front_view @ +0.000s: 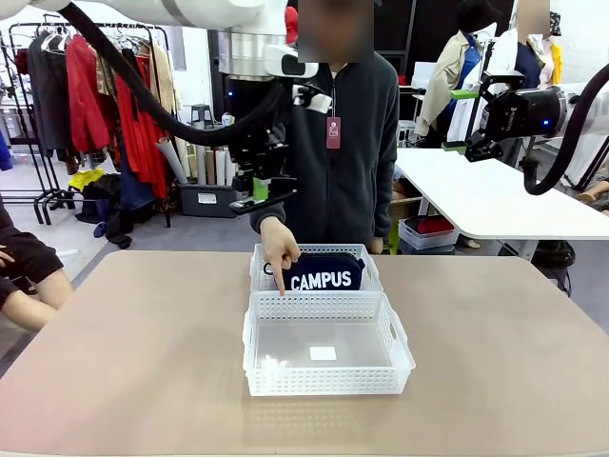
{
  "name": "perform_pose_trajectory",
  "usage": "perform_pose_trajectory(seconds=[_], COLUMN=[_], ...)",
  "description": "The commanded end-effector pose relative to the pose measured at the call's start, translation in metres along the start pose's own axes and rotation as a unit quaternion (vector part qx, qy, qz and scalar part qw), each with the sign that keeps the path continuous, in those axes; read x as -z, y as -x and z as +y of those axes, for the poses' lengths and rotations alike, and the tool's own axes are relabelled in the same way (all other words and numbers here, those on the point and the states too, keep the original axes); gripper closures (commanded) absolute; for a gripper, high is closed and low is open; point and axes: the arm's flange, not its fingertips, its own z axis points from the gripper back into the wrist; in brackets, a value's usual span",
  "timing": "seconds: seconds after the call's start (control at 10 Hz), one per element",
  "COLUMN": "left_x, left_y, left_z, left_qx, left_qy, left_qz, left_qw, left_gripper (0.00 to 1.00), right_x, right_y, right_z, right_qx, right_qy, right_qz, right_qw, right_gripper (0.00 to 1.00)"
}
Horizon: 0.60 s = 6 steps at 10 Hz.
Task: Distribute items into two baskets.
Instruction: Place the picked Stapler into the Organizing basket as instructed by the person.
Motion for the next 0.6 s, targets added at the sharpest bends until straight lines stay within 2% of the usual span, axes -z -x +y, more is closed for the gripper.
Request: perform_pose_trajectory(seconds=[0.0,0.2,0.3,0.4,0.5], left_x=[0.002,0.002,-0.001,-0.004,-0.004], left_y=[-0.001,-0.005,-0.007,-0.015,-0.015], left_z=[-0.008,-0.014,-0.011,-0.019,-0.019], left_qx=[0.071,0.1,0.079,0.082,0.082], left_qy=[-0.012,0.004,0.019,-0.01,-0.01], left_qz=[-0.041,-0.041,-0.038,-0.035,-0.035], left_qw=[0.997,0.994,0.996,0.996,0.996], left_gripper=[1.0,1.0,1.0,1.0,1.0], right_x=[0.0,0.0,0.0,0.0,0.0], right_y=[0.001,0.001,0.001,0.001,0.001], right_z=[0.002,0.002,0.002,0.002,0.002], right_qx=[-0.002,-0.002,-0.002,-0.002,-0.002], right_qy=[-0.002,-0.002,-0.002,-0.002,-0.002], right_qz=[-0.001,-0.001,-0.001,-0.001,-0.001], right_qw=[1.0,1.0,1.0,1.0,1.0], right_gripper=[0.0,0.0,0.0,0.0,0.0])
